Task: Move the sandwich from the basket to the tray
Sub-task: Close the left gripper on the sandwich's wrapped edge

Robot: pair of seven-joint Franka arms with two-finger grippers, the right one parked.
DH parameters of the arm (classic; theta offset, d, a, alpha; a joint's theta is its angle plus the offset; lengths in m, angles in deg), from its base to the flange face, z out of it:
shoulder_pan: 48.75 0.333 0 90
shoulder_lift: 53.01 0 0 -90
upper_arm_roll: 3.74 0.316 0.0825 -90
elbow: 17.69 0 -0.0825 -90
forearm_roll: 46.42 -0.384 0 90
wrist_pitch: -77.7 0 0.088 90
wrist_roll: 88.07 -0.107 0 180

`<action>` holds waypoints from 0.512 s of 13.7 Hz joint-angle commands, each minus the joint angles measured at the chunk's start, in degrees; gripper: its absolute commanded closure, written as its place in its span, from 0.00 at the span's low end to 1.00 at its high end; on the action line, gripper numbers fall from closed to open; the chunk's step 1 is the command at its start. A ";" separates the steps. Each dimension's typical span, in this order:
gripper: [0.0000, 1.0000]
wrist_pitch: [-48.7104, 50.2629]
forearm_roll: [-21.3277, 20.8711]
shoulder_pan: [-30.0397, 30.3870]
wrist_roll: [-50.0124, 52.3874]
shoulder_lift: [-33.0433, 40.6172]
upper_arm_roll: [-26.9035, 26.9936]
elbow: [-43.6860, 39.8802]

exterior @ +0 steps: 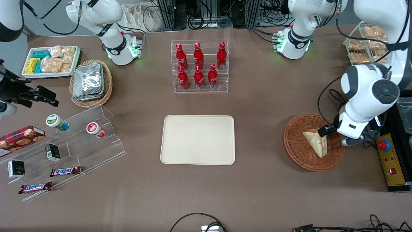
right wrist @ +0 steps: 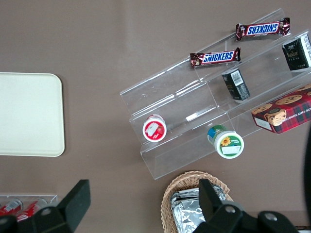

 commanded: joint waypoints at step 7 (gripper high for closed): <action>0.20 -7.27 3.15 -0.03 0.88 -4.54 -0.02 3.82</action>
